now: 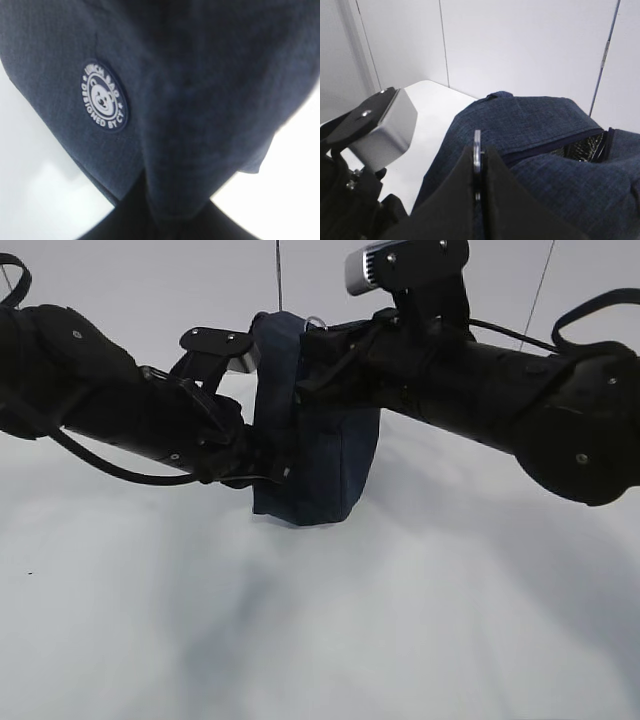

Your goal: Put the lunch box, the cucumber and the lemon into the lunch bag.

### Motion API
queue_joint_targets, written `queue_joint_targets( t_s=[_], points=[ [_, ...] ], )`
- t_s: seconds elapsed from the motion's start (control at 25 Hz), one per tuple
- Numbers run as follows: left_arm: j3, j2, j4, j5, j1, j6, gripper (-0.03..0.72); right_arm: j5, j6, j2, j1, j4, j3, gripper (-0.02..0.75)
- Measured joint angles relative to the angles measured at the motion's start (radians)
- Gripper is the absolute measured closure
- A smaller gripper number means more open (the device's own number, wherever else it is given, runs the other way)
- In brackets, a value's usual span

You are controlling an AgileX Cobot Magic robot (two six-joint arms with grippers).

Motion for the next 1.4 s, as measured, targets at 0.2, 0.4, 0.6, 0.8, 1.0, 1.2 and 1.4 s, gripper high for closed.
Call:
queue_joint_targets(
  t_s=[0.2,0.4,0.6,0.8,1.0,1.2,1.4],
  points=[
    [0.0,0.0,0.0,0.002,0.0,0.0,0.686,0.02,-0.021,0.0,-0.002,0.0,-0.014,0.738],
    [0.0,0.0,0.0,0.006,0.0,0.0,0.686,0.022,-0.024,0.0,-0.031,0.01,-0.016,0.738],
    [0.0,0.0,0.0,0.007,0.0,0.0,0.686,0.07,-0.024,0.0,-0.038,0.016,-0.055,0.738],
    [0.0,0.0,0.0,0.007,0.0,0.0,0.686,0.136,-0.024,0.0,-0.038,0.018,-0.106,0.738],
    [0.0,0.0,0.0,0.007,0.0,0.0,0.686,0.222,-0.024,0.0,-0.046,0.022,-0.154,0.738],
    [0.0,0.0,-0.008,0.007,0.0,0.001,0.687,0.311,-0.024,0.0,-0.067,0.024,-0.196,0.738],
    [0.0,0.0,-0.021,0.007,0.0,0.002,0.687,0.381,-0.024,0.007,-0.072,0.026,-0.232,0.738]
  ],
)
